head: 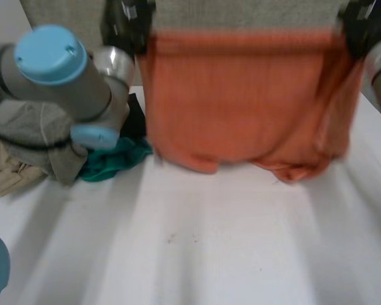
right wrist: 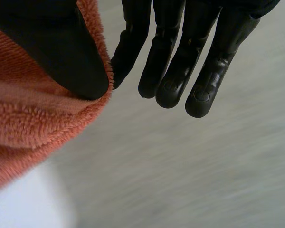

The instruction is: Fold the laundry.

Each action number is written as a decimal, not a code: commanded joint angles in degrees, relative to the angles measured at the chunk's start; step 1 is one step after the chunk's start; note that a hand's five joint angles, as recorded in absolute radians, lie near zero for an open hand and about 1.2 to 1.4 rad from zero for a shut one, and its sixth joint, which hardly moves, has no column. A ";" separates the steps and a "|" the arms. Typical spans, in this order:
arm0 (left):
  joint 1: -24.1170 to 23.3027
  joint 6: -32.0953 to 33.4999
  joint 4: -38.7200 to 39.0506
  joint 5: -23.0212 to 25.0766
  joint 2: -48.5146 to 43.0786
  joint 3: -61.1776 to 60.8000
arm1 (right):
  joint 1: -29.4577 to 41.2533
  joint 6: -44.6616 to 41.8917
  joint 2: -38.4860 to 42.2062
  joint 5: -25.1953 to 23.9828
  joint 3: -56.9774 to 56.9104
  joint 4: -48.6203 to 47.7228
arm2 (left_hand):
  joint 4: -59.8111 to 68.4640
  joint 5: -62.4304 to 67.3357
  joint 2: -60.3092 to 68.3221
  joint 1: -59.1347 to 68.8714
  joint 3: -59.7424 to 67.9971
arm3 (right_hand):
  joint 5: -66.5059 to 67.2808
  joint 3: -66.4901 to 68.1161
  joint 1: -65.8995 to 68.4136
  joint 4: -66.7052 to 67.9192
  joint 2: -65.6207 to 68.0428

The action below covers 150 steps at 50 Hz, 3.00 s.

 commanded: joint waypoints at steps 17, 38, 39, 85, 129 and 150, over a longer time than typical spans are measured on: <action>-0.10 -4.98 9.04 0.35 17.95 -41.14 | -2.64 -6.17 -6.93 -19.97 20.85 19.07 | 11.10 14.09 11.39 14.92 11.66 | 11.39 9.46 21.37 9.07 9.94; -0.63 -5.69 4.21 0.44 24.53 -43.35 | -4.49 25.96 -1.90 -12.85 24.04 10.74 | 11.10 14.09 11.39 14.92 11.66 | -55.99 -57.92 -46.00 -58.31 -57.44; -0.80 -5.77 3.94 0.35 25.23 -43.18 | -4.58 29.72 -3.47 -12.94 23.86 10.74 | 11.10 14.09 11.39 14.92 11.66 | -55.99 -57.92 -46.00 -58.31 -57.44; 3.59 -14.04 -9.07 0.88 1.07 -40.36 | -1.24 25.19 -0.59 -12.50 33.88 9.42 | -35.14 -32.15 -34.85 -31.32 -34.58 | -55.99 -57.92 -46.00 -58.31 -57.44; 3.15 -5.95 -6.08 0.00 1.14 -29.19 | -1.77 25.97 -1.55 -11.97 32.83 9.68 | 11.10 14.09 11.39 14.92 11.66 | -55.99 -57.92 -46.00 -58.31 -57.44; -7.83 -6.92 -8.10 0.35 34.02 -32.45 | 10.35 68.68 5.82 -6.26 22.99 0.64 | 11.10 14.09 11.39 14.92 11.66 | -55.99 -57.92 -46.00 -58.31 -57.44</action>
